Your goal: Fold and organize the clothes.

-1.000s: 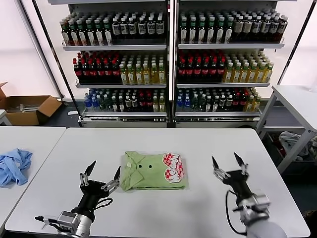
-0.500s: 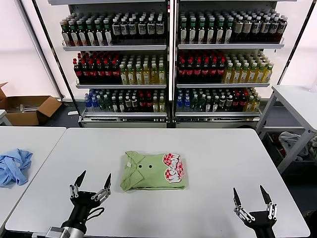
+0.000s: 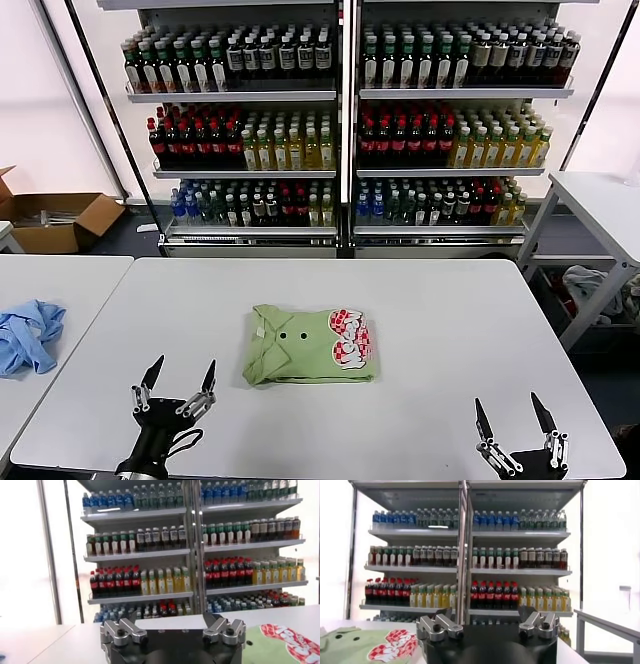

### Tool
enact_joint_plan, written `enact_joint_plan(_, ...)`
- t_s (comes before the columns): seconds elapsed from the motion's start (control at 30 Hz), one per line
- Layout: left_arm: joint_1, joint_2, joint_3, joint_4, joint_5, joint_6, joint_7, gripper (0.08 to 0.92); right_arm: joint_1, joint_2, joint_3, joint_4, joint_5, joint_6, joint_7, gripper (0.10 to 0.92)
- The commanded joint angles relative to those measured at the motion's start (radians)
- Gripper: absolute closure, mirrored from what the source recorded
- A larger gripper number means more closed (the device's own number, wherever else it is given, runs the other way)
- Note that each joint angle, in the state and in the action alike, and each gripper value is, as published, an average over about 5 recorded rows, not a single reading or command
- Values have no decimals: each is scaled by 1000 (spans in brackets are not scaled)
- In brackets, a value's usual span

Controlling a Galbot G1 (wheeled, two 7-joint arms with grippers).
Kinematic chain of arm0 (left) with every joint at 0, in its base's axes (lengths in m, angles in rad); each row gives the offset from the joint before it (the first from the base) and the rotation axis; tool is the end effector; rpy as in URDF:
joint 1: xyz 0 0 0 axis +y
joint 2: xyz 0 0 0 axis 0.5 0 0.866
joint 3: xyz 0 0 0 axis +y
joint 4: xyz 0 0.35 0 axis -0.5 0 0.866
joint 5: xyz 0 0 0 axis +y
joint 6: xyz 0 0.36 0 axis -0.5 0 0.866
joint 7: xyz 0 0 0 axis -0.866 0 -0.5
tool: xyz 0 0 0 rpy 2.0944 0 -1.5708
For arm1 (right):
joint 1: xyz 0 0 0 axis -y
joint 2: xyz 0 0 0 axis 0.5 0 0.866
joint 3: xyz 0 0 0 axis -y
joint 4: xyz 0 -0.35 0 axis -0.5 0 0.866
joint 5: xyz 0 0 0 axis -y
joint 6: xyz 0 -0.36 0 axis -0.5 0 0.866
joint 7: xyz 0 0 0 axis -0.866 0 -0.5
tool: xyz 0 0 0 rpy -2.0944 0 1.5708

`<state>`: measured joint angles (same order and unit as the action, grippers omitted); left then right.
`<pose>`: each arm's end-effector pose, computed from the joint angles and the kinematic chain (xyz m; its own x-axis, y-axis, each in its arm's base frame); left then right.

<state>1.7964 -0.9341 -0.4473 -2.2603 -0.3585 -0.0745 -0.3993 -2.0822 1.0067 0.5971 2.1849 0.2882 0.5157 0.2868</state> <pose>0.1280 0.0549 -0.2691 -0.9957 0.0495 0.0780 0.0554 0.9956 0.0758 0.0561 -0.0945 -0.3079 -0.9953 -0.0492 -0.0839 -0.0440 0.9970 -0.0630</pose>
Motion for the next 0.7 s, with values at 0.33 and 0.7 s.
enact_joint_plan(0.33, 12, 5, 0, 13, 1, -17, -4, 177, -22, 3, 1, -6, -3, 39, 5, 203)
enact_joint_plan(0.7, 0, 9, -4, 44, -7, -17, -4, 177, -13, 3, -8, -10, 2, 35, 10, 203)
